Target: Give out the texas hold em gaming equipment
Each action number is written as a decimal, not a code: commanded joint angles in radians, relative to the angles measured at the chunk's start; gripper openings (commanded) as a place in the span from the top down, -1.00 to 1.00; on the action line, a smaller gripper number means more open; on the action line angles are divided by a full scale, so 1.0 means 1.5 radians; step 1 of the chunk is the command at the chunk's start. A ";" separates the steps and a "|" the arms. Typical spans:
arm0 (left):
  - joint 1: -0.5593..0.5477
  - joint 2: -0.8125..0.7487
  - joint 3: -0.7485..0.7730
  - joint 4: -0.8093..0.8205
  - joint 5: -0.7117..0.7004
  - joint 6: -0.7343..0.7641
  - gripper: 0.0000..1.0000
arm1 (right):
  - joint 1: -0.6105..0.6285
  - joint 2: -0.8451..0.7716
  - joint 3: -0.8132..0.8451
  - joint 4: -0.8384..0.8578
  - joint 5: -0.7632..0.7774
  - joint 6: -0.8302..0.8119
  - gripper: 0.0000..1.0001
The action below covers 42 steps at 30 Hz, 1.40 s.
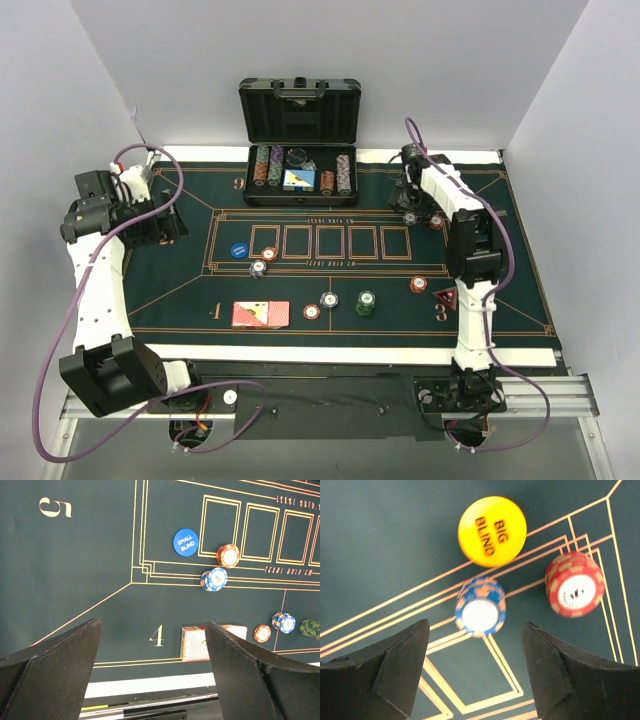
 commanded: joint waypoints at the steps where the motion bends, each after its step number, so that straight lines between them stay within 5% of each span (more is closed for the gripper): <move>1: 0.005 -0.021 0.042 0.018 0.013 -0.011 -0.91 | 0.059 -0.160 -0.012 -0.035 0.037 -0.019 -0.40; 9: 0.006 -0.037 0.054 0.007 0.019 -0.022 -0.91 | 0.252 -0.349 -0.172 -0.016 0.000 -0.038 -0.47; 18: 0.005 -0.060 0.042 -0.004 0.009 -0.022 -0.91 | 0.474 -0.316 -0.264 -0.007 0.009 -0.019 -0.57; 42: 0.005 -0.070 0.042 -0.010 0.011 -0.014 -0.91 | 0.509 -0.231 -0.361 0.057 0.002 0.005 -0.48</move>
